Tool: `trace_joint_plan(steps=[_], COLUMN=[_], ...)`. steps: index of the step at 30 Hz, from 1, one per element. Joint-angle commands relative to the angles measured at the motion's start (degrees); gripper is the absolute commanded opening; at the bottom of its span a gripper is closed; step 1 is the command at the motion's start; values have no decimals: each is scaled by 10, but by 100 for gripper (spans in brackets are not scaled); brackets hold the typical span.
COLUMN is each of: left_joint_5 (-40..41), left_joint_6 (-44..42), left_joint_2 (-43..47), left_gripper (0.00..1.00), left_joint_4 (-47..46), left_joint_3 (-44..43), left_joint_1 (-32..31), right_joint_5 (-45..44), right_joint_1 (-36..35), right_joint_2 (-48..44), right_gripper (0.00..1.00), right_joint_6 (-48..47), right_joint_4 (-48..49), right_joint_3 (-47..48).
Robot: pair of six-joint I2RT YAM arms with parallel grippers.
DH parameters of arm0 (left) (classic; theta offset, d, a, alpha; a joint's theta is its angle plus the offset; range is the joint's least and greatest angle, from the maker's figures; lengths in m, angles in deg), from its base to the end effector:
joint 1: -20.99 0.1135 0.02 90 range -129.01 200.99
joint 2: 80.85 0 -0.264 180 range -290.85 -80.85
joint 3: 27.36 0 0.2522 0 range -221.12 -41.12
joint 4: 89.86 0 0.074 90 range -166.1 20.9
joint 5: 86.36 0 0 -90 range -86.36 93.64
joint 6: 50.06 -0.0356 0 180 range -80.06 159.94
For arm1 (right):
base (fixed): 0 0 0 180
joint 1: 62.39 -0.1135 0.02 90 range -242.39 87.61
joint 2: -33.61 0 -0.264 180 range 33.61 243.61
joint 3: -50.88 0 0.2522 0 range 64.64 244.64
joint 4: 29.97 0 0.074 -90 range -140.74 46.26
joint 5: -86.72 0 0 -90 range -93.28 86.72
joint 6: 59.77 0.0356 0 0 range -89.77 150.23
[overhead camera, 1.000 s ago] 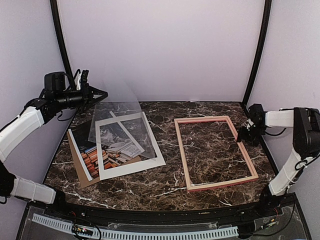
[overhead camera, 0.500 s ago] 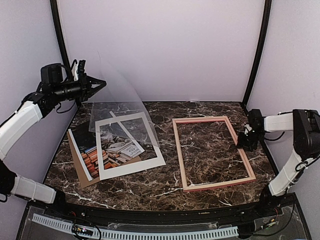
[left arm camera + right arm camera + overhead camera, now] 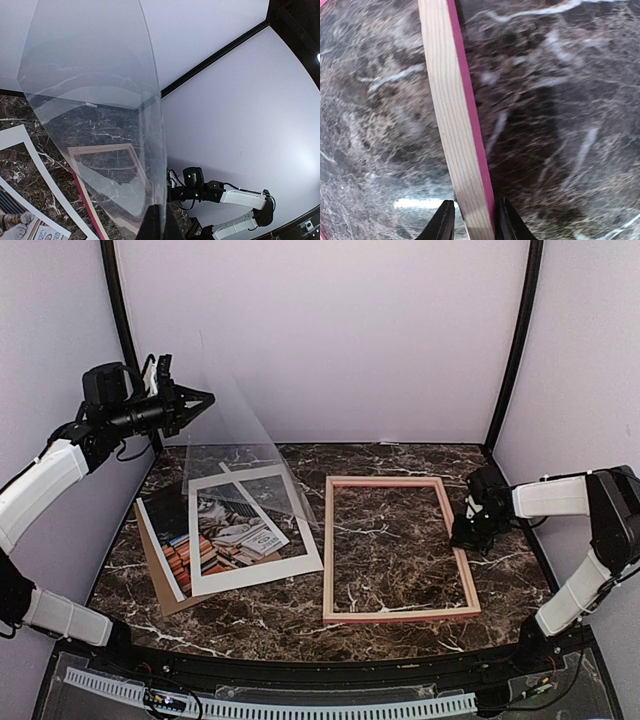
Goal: Put the photo into the frame
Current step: Move the frame body to the center of the board.
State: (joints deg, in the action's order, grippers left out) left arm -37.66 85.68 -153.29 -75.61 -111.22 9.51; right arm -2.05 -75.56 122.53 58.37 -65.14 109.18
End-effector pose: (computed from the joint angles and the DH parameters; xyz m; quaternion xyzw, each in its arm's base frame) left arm 0.2777 -0.0804 0.4102 0.0327 0.7194 -0.5332 0.4440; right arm 0.2695 0.0639 0.1490 0.1251 0.9697 0.0838 0.1925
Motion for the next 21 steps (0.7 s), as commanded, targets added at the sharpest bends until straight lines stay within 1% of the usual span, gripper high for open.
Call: trace_joint_plan(steps=[1, 5, 8, 11, 14, 16, 18, 20, 21], left_joint_5=[-16, -14, -5, 7, 22, 30, 35, 46, 49], left_joint_6=[20, 27, 31, 33, 38, 46, 54, 57, 57], left_joint_2=[8, 9, 8, 5, -8, -21, -40, -60, -75], left_gripper=[0, 0, 0, 0, 0, 0, 0, 0, 0], left_joint_4=[-68, -69, -63, -62, -69, -80, -95, -104, -109], left_joint_3=[2, 3, 5, 6, 7, 5, 2, -8, -13], left_joint_1=[-3, -7, -18, -43, -71, -93, -117, -141, -159], right_joint_5=[-9, -9, -9, -35, -36, -32, -26, -15, 5], right_joint_1=[-41, -71, -77, -77, -76, -73, -62, -35, -19], right_joint_2=[-8, -2, 3, -4, -5, -7, -11, -17, -20], right_gripper=[30, 30, 33, 41, 53, 60, 64, 66, 67], right_joint_6=[43, 58, 56, 52, 45, 40, 32, 22, 15], right_joint_4=[26, 37, 32, 26, 15, 8, 3, 1, 0], right_joint_3=[-8, -7, -2, 3, 22, 34, 44, 50, 54])
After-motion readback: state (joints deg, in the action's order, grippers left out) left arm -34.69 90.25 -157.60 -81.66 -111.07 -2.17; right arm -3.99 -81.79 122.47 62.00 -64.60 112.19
